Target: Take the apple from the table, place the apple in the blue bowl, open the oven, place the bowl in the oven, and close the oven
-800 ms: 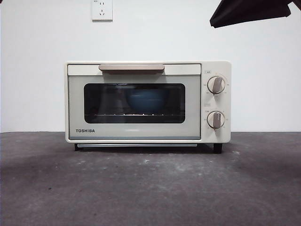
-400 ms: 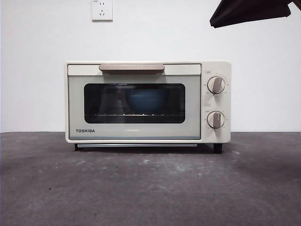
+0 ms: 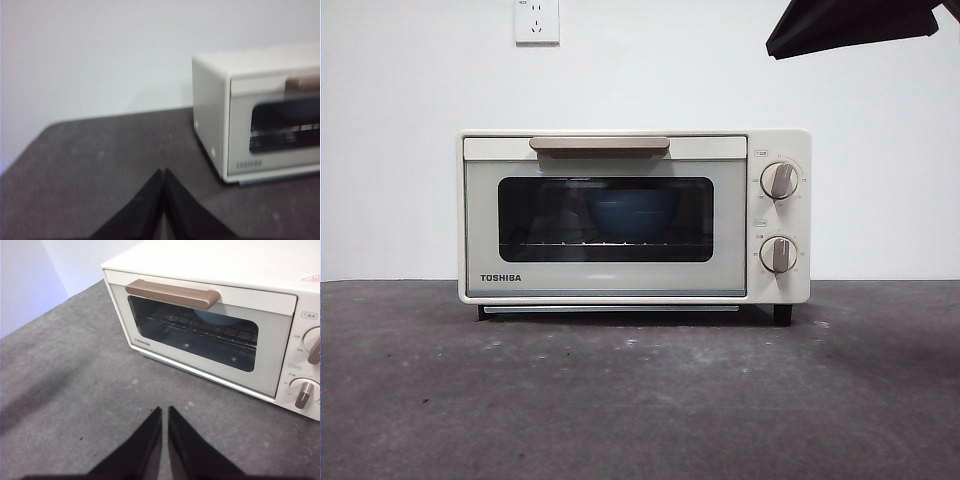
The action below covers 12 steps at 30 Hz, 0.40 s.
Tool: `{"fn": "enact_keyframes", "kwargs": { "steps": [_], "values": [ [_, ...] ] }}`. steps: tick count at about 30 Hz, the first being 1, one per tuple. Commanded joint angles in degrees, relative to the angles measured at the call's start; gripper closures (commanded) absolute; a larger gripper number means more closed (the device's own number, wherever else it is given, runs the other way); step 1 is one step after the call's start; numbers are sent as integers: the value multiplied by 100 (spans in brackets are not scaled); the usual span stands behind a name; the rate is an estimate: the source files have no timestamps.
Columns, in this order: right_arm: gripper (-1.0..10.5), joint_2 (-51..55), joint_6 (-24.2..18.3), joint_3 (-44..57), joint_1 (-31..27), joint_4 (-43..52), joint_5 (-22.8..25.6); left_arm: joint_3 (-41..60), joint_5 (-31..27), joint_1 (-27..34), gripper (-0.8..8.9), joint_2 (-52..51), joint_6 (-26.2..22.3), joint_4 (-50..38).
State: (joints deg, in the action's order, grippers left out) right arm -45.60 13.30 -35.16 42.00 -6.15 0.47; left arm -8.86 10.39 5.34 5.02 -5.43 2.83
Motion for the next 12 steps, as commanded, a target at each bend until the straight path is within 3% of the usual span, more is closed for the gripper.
{"fn": "enact_keyframes", "kwargs": {
  "steps": [1,12],
  "values": [
    [943,-33,-48,-9,50,59,22,214,-13,24,806,-127,17,-52],
    [943,-33,-48,-9,50,57,22,798,-13,22,806,-485,46,415]
  ]
}}
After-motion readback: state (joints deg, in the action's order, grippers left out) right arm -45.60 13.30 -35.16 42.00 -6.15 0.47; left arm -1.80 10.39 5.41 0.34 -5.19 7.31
